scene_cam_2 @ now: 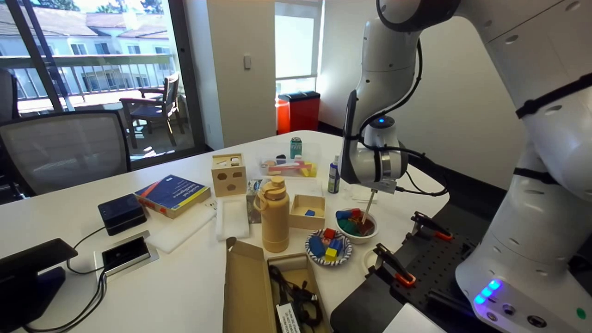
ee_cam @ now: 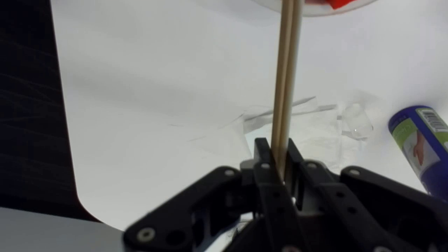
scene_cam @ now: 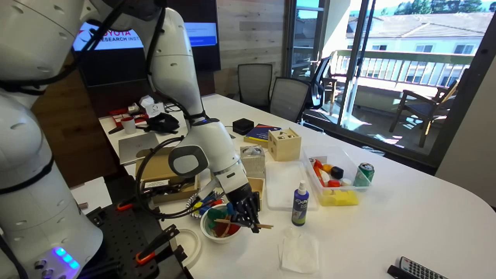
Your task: Use the chopsticks to stir the blocks in the white bowl.
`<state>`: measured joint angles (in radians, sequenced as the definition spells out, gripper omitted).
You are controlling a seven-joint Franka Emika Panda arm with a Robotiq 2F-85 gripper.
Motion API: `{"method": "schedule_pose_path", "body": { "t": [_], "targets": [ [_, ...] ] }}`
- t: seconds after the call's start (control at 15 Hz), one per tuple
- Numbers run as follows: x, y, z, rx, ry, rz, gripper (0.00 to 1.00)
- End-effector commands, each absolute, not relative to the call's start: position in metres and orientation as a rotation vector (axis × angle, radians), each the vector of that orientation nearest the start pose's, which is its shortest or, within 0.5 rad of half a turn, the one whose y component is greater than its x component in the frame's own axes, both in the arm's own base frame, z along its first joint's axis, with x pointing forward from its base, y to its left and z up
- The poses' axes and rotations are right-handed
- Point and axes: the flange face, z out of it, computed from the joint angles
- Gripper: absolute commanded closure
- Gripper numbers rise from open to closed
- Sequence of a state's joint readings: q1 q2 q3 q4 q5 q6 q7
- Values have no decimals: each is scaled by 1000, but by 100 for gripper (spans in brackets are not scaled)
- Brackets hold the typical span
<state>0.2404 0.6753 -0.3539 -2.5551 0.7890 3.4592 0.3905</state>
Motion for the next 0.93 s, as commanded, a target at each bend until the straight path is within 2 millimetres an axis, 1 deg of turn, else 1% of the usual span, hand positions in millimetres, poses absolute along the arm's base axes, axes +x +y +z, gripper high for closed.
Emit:
{"method": "schedule_pose_path", "body": {
  "t": [0.0,0.2,0.33,0.67,0.87],
  "targets": [
    [388,-175,110,-2703,1901,-587,97],
    [395,-199,102,-2659,1895,-510,97],
    [402,-211,92,-2639,1868,-431,97],
    [416,-225,71,-2546,1798,-213,97],
    [415,-230,60,-2491,1790,-95,97]
  ]
}}
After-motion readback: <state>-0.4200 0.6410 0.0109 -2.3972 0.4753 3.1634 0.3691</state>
